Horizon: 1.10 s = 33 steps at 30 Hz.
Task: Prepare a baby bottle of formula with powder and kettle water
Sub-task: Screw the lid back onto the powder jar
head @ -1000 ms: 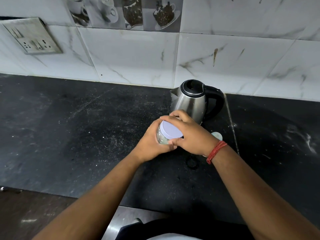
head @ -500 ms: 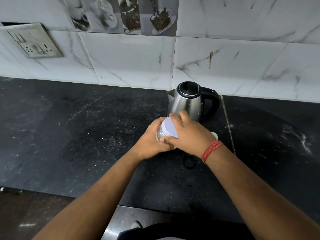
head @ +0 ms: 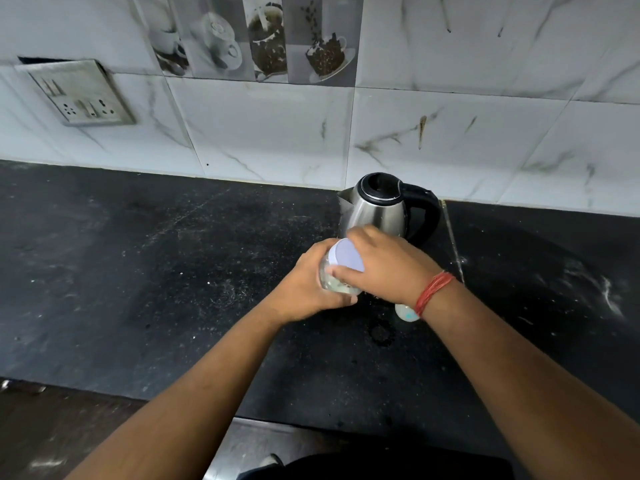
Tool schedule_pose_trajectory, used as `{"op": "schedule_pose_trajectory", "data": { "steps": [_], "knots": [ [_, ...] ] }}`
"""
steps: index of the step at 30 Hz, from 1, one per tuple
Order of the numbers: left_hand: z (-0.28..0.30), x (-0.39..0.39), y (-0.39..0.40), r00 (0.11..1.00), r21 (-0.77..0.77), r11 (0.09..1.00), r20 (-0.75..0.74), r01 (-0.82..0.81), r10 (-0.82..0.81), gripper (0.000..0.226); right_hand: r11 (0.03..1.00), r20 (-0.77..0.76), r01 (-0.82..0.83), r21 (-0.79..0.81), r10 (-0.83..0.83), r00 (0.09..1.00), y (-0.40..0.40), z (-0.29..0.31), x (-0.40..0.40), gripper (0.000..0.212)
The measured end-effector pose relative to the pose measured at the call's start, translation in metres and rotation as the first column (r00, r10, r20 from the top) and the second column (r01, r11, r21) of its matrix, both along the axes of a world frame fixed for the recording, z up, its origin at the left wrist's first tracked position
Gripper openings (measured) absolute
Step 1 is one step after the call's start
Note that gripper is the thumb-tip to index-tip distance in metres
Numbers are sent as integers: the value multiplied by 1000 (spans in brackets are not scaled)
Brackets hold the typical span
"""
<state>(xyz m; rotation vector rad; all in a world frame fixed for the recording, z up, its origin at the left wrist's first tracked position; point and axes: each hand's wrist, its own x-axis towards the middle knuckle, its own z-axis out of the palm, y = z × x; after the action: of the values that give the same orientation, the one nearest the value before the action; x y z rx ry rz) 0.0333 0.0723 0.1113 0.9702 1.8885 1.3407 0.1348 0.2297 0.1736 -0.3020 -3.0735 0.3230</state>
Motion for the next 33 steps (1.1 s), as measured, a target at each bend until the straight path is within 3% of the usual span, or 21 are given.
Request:
{"op": "schedule_pose_trajectory", "data": {
  "steps": [3, 5, 10, 16, 21, 24, 30, 33],
  "knots": [
    [-2, 3, 3, 994, -5, 1000, -106, -2, 2, 96, 985, 47, 158, 67, -161, 986, -6, -4, -3, 87],
    [-4, 1, 1, 998, -8, 1000, -63, 21, -21, 97, 983, 109, 122, 134, -137, 985, 2, 3, -2, 90],
    [-1, -11, -5, 999, 4, 999, -9, 48, -48, 99, 952, 135, -301, -53, 306, 942, 21, 24, -4, 81],
    [-4, -16, -3, 999, 1, 1000, -25, 21, -21, 101, 995, 74, -90, 40, 87, 993, 10, 4, -15, 66],
    [-2, -24, -10, 989, -29, 991, 64, 133, -131, 91, 967, 77, -253, 33, 250, 965, 14, 4, -11, 80],
    [5, -26, -8, 978, -12, 983, 100, 186, -183, 83, 931, -59, -324, 170, 338, 939, 6, 2, -13, 66],
    [7, -13, 3, 996, 46, 998, 82, 31, -34, 72, 963, -216, -184, 199, 226, 950, -1, -7, -23, 55],
    [4, -13, 4, 999, 60, 998, 31, -25, 23, 71, 976, -224, -111, 190, 153, 962, -7, -14, -25, 55]
  ]
}}
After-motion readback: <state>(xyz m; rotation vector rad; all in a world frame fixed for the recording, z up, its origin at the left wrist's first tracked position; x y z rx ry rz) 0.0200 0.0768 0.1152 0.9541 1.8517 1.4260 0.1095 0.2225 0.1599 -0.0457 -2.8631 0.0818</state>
